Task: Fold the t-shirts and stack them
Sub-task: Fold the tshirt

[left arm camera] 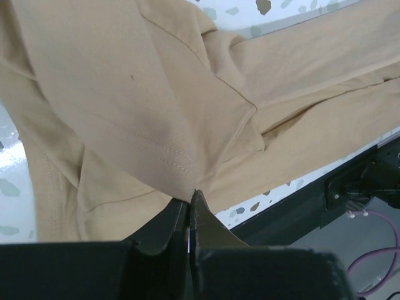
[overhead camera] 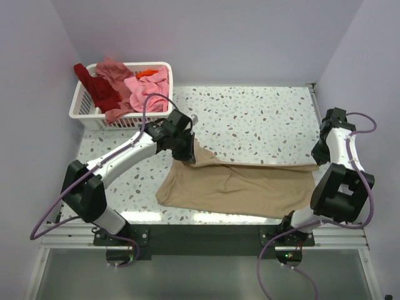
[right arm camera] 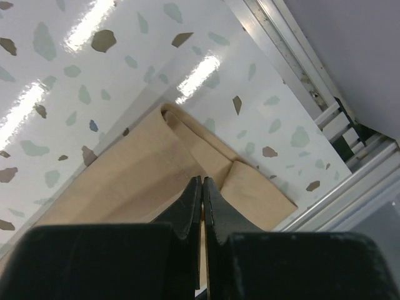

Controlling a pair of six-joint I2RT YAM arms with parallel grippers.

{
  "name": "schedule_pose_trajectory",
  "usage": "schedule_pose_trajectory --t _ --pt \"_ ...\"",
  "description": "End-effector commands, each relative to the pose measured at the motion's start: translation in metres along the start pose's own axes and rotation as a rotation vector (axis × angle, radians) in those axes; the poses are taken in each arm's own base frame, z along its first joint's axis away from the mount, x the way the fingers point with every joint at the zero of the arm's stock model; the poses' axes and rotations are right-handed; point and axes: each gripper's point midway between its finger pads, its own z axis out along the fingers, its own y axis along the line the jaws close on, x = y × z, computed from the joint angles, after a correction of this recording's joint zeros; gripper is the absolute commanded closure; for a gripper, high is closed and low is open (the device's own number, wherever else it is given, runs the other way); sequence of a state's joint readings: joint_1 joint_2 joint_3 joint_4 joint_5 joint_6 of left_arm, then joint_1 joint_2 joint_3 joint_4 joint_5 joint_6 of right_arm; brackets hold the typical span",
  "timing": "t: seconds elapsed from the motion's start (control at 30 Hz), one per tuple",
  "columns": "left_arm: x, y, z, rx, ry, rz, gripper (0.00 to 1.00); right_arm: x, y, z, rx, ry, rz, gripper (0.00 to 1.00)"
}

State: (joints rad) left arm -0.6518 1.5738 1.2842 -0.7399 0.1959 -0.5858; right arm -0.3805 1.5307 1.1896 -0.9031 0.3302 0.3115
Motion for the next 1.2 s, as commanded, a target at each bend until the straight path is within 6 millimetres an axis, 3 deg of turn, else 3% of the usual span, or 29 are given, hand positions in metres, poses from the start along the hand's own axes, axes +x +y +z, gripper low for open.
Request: schedule_pose_trajectory --t 0.0,0.47,0.57,0.6,0.63,0.67,0.77,0.83,1.0,1.13,1.17 --pt "0.016 0.001 -0.017 0.003 0.004 0.025 1.0 0.007 -0.021 -0.011 0.074 -0.013 -0.021 1.0" --pt "0.068 -0.012 -0.027 0.054 0.084 0.059 0.97 0.03 -0.054 -0.027 0.217 -0.075 -0.051 1.0" --pt "0.077 -0.016 -0.03 0.062 0.1 0.071 0.68 0.029 -0.062 -0.034 0.253 -0.093 -0.045 1.0" --pt "0.077 -0.018 -0.032 0.068 0.097 0.073 0.59 0.028 -0.065 -0.037 0.264 -0.1 -0.037 0.94" --pt "0.076 -0.018 -0.035 0.066 0.092 0.073 0.42 0.026 -0.065 -0.04 0.266 -0.111 -0.034 0.86" --pt "0.072 -0.02 -0.041 0.067 0.076 0.075 0.35 0.026 -0.069 -0.042 0.285 -0.117 -0.031 0.59" --pt "0.052 -0.027 -0.053 0.054 0.025 0.095 0.21 0.022 -0.072 -0.05 0.29 -0.143 -0.011 0.34" --pt "0.035 -0.028 -0.056 0.036 -0.017 0.103 0.17 0.016 -0.069 -0.054 0.275 -0.159 0.002 0.31" --pt "-0.011 0.007 -0.037 -0.039 -0.076 0.024 0.17 0.004 -0.051 -0.063 0.177 -0.182 0.021 0.31" --pt "-0.049 0.018 -0.02 -0.061 -0.144 0.007 0.18 0.003 -0.031 -0.05 0.094 -0.159 0.013 0.32" --pt "-0.05 0.022 -0.009 -0.081 -0.123 0.007 0.18 0.003 -0.026 -0.043 0.089 -0.146 0.01 0.33"
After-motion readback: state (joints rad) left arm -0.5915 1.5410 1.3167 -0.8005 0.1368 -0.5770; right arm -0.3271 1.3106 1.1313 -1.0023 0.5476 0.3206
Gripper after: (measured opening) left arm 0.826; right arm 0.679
